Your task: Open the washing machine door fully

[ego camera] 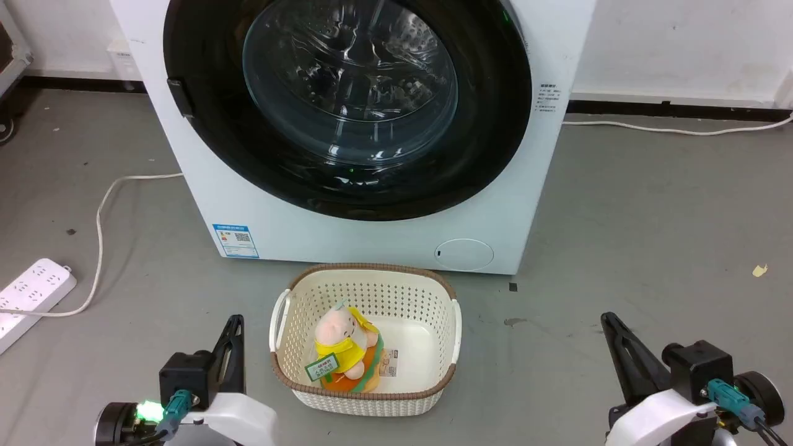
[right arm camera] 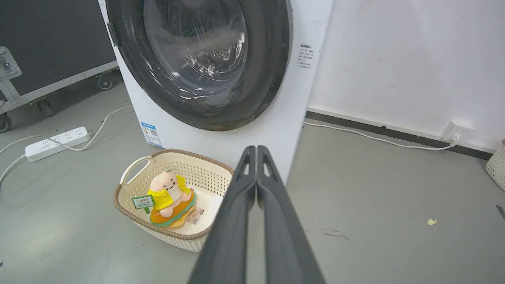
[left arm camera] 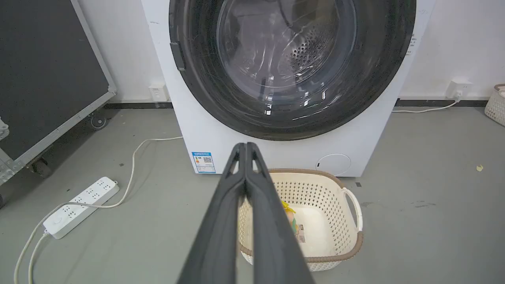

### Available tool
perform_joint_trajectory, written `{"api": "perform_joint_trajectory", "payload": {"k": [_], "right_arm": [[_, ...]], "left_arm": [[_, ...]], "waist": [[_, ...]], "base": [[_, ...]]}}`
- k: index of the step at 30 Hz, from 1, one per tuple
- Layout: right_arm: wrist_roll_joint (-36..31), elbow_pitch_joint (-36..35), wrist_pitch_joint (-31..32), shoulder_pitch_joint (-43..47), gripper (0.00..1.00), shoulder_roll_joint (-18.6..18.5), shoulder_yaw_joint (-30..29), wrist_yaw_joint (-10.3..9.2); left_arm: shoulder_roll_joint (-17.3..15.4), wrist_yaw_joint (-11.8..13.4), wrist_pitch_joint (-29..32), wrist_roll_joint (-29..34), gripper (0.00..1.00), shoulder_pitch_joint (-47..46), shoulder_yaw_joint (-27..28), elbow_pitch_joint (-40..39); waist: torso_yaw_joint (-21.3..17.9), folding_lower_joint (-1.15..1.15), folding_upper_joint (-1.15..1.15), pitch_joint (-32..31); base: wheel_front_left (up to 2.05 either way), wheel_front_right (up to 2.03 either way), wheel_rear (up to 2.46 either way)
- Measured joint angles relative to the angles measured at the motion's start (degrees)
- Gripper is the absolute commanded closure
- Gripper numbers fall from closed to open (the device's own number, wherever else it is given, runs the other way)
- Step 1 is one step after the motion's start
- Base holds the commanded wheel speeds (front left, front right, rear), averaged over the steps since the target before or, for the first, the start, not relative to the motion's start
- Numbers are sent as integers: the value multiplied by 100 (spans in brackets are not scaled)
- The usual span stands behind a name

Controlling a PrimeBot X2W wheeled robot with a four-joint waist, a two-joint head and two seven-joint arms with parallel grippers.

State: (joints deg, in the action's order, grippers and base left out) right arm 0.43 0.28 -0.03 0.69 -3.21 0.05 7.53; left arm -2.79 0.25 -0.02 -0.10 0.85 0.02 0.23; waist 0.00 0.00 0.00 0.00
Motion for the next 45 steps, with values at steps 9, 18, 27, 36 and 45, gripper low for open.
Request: {"api": "perform_joint_trajectory", "payload": {"k": [9, 18, 27, 36, 45], "right_arm": [[0, 0, 0, 0, 100, 0, 1, 0], [0, 0, 0, 0, 100, 0, 0, 0], [0, 0, 0, 0, 100, 0, 1, 0], [0, 0, 0, 0, 100, 0, 1, 0], [4, 3, 0, 2, 0, -2, 11, 0]], "left_arm": [[0, 0, 0, 0, 100, 0, 2, 0], [0, 0, 0, 1, 100, 0, 2, 0], [0, 0, 0, 1, 100, 0, 2, 0], [0, 0, 0, 0, 100, 0, 2, 0], [1, 8, -1, 0, 0, 5, 2, 3]], "waist": [[0, 0, 0, 0], [0, 0, 0, 0], [0, 0, 0, 0], [0, 0, 0, 0], [0, 0, 0, -1]], "base": [[0, 0, 0], [0, 0, 0], [0, 0, 0], [0, 0, 0], [0, 0, 0]]}}
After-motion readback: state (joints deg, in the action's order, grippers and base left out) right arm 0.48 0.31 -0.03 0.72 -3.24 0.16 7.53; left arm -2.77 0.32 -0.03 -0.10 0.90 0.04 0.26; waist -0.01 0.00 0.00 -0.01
